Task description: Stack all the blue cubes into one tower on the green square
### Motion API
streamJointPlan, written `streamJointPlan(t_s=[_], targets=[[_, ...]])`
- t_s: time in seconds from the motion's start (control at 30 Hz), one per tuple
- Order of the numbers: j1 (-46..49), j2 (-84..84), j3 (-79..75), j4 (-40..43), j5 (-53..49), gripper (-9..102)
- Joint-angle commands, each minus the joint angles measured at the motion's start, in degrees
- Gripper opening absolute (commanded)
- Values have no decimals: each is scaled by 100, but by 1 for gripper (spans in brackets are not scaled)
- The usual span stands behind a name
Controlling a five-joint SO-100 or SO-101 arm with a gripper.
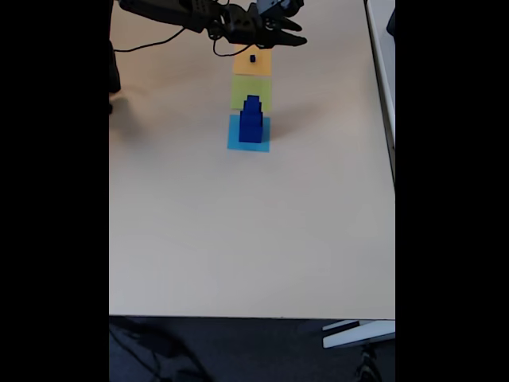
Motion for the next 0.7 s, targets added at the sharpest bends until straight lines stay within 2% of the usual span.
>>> streamJointPlan(t_s=[0.0,0.13,0.33,0.67], targets=[[255,677,-501,545,-88,17],[483,861,-677,1274,-176,18],[773,1116,-1336,2988,-396,18],[1169,1547,-1503,4359,-589,20]])
